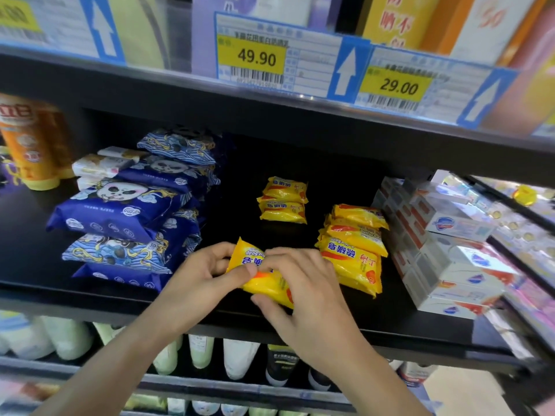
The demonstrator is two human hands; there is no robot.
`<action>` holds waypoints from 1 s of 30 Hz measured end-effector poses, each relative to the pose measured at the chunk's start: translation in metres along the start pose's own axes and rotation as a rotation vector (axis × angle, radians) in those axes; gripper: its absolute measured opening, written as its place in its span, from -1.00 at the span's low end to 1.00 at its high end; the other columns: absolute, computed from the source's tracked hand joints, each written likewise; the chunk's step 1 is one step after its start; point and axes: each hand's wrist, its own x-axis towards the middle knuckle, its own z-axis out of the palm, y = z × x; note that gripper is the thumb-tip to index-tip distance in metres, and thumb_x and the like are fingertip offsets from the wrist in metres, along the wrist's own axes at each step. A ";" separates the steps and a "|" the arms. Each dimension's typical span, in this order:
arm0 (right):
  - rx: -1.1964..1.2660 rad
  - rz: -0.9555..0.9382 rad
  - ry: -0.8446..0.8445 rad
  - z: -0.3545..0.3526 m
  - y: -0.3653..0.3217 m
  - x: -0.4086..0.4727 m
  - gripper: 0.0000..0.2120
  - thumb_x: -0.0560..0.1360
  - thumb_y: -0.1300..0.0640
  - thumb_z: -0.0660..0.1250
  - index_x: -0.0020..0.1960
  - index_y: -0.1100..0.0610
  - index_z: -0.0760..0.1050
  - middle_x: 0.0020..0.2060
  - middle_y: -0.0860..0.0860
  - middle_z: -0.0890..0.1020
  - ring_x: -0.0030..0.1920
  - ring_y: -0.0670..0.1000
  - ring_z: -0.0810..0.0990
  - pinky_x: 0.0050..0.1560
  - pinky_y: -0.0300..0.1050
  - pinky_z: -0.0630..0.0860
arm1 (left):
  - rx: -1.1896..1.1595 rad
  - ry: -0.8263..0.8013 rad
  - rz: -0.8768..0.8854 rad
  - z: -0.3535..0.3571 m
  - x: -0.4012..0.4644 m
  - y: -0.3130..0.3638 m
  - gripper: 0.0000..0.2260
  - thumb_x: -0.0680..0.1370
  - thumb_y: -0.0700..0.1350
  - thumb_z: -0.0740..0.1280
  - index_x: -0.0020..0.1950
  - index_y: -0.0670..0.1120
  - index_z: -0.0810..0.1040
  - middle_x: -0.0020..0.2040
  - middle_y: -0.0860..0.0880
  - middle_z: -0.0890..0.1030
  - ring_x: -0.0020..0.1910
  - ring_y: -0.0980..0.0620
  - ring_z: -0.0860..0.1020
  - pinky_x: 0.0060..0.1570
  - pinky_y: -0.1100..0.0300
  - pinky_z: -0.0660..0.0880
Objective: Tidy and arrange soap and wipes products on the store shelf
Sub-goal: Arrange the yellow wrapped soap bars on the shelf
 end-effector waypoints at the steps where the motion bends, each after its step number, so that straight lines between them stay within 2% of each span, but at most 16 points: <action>1: -0.042 -0.008 -0.008 -0.004 -0.001 0.001 -0.64 0.54 -0.18 0.35 0.31 -0.19 0.44 0.28 -0.30 0.45 0.29 -0.14 0.39 0.31 -0.03 0.33 | 0.008 -0.013 0.001 0.000 -0.001 0.001 -0.81 0.60 0.10 0.45 0.17 0.09 0.68 0.05 -0.05 0.77 0.10 0.00 0.72 0.30 -0.03 0.52; 3: -0.114 -0.001 -0.042 -0.014 0.001 -0.003 -0.65 0.54 -0.18 0.34 0.31 -0.22 0.42 0.22 -0.31 0.46 0.23 -0.13 0.42 0.32 -0.04 0.28 | 0.055 -0.013 0.005 0.003 -0.002 0.002 -0.72 0.57 0.23 0.37 0.18 0.14 0.68 0.07 0.00 0.76 0.12 0.05 0.70 0.33 -0.07 0.48; 5: -0.175 0.032 -0.079 -0.027 0.010 -0.012 -0.63 0.52 -0.21 0.32 0.30 -0.25 0.40 0.20 -0.32 0.46 0.23 -0.14 0.42 0.32 -0.10 0.24 | 0.133 0.018 0.004 0.004 -0.002 0.001 -0.61 0.51 0.36 0.25 0.19 0.23 0.65 0.09 0.12 0.74 0.14 0.19 0.65 0.37 -0.08 0.43; 7: -0.219 0.086 -0.105 -0.041 0.020 -0.023 -0.64 0.50 -0.23 0.33 0.27 -0.23 0.43 0.17 -0.30 0.48 0.20 -0.11 0.43 0.24 -0.09 0.30 | 0.210 0.044 -0.006 0.006 -0.001 0.000 -0.61 0.45 0.41 0.21 0.19 0.34 0.59 0.11 0.26 0.71 0.18 0.32 0.59 0.39 -0.05 0.39; 9: -0.289 0.130 -0.152 -0.050 0.029 -0.030 -0.64 0.47 -0.21 0.39 0.24 -0.19 0.48 0.13 -0.26 0.52 0.16 -0.04 0.45 0.12 -0.04 0.39 | 0.311 0.060 0.004 0.008 -0.001 -0.003 -0.63 0.43 0.39 0.23 0.20 0.40 0.53 0.12 0.34 0.68 0.20 0.38 0.55 0.37 -0.01 0.41; 13: -0.420 0.198 -0.208 -0.057 0.036 -0.038 -0.67 0.46 -0.14 0.40 0.21 -0.13 0.52 0.09 -0.19 0.57 0.13 0.02 0.46 0.05 0.00 0.46 | 0.506 0.125 0.040 0.011 0.000 -0.007 -0.61 0.40 0.36 0.24 0.22 0.38 0.49 0.13 0.44 0.61 0.22 0.36 0.51 0.30 0.05 0.47; 16: -0.438 0.254 -0.189 -0.058 0.034 -0.040 -0.65 0.39 -0.04 0.40 0.17 -0.07 0.53 0.09 -0.09 0.53 0.07 0.07 0.44 -0.02 0.03 0.49 | 0.626 0.153 0.035 0.011 0.000 -0.009 -0.62 0.44 0.35 0.25 0.24 0.38 0.49 0.19 0.39 0.55 0.27 0.26 0.43 0.27 0.09 0.39; 19: -0.400 0.239 -0.162 -0.059 0.026 -0.034 -0.59 0.34 0.00 0.40 0.19 -0.07 0.55 0.12 -0.06 0.48 0.07 0.07 0.41 -0.01 0.01 0.47 | 0.757 0.155 0.064 0.013 0.001 -0.012 -0.71 0.54 0.25 0.32 0.25 0.31 0.50 0.25 0.38 0.49 0.29 0.19 0.38 0.24 0.15 0.30; 22: -0.273 0.154 -0.146 -0.066 0.017 -0.011 -0.67 0.43 -0.04 0.33 0.19 -0.11 0.55 0.10 -0.16 0.49 0.10 0.01 0.41 0.09 -0.01 0.46 | 0.813 0.144 0.087 0.016 0.002 -0.012 -0.65 0.50 0.29 0.25 0.26 0.28 0.52 0.29 0.40 0.45 0.31 0.25 0.32 0.33 0.18 0.27; 25: -0.169 0.113 -0.146 -0.068 0.019 0.035 -0.79 0.56 -0.02 0.33 0.19 -0.09 0.55 0.07 -0.15 0.51 0.17 -0.01 0.46 0.19 -0.02 0.48 | 0.824 0.154 0.097 0.015 0.004 -0.014 -0.63 0.48 0.29 0.21 0.25 0.28 0.54 0.28 0.41 0.44 0.33 0.27 0.28 0.32 0.20 0.20; 27: -0.185 0.139 -0.210 -0.063 0.029 0.075 -0.80 0.59 -0.02 0.32 0.22 -0.12 0.52 0.15 -0.12 0.50 0.25 0.02 0.47 0.19 -0.03 0.50 | 0.799 0.171 0.100 0.012 0.006 -0.014 -0.73 0.53 0.21 0.31 0.22 0.27 0.56 0.27 0.40 0.46 0.32 0.25 0.30 0.35 0.17 0.23; 30: -0.278 0.241 -0.423 -0.045 0.054 0.139 -0.67 0.60 0.02 0.34 0.35 -0.07 0.49 0.40 0.02 0.44 0.38 0.14 0.44 0.23 0.01 0.47 | 0.766 0.183 0.077 0.010 0.007 -0.014 -0.79 0.56 0.12 0.38 0.20 0.27 0.57 0.26 0.41 0.47 0.31 0.23 0.32 0.37 0.16 0.25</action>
